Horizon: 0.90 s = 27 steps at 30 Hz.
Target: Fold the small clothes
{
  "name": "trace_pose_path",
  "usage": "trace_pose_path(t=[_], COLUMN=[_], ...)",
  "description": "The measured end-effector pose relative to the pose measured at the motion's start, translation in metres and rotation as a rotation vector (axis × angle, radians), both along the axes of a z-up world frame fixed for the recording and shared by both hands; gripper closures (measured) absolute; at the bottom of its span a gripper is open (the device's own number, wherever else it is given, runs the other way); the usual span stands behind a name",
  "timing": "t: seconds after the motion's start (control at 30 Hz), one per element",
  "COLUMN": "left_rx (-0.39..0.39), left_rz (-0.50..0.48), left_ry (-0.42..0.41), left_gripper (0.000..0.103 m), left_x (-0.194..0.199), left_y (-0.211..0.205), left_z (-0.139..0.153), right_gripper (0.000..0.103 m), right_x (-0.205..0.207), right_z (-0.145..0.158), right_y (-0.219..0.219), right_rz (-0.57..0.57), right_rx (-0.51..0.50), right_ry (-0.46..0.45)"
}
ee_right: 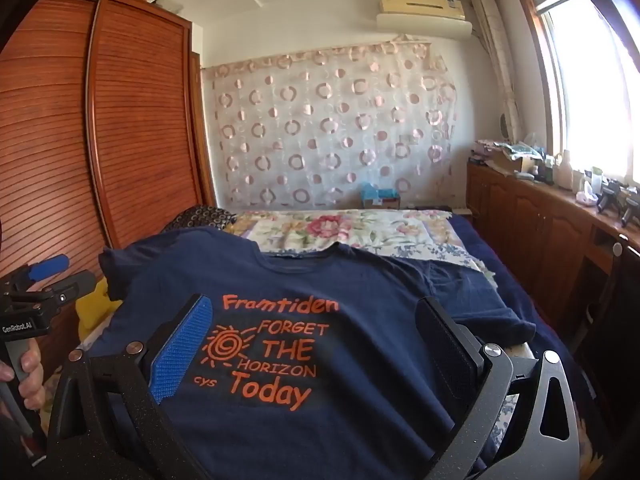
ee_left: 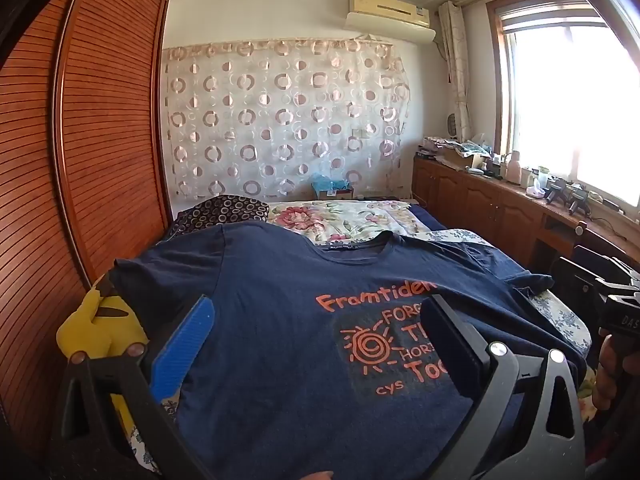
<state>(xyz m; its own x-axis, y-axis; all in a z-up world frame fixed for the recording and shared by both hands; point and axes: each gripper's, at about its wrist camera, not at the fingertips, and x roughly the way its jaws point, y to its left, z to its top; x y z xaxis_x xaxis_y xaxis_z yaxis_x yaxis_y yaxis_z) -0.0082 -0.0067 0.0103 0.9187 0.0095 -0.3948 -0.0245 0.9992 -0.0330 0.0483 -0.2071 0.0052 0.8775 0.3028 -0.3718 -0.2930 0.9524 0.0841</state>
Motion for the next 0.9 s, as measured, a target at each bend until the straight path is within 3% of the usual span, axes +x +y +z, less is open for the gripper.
trace_pose_path(t=[0.9], left_rx=[0.004], left_rz=[-0.004], left_ry=[-0.006], left_gripper=[0.000], left_x=[-0.0029], left_y=[-0.0037], left_z=[0.0085], right_gripper=[0.000], right_x=[-0.0006], right_z=[0.0022], right_y=[-0.0011], right_rz=[-0.001], right_rx=[0.007], right_ry=[-0.004])
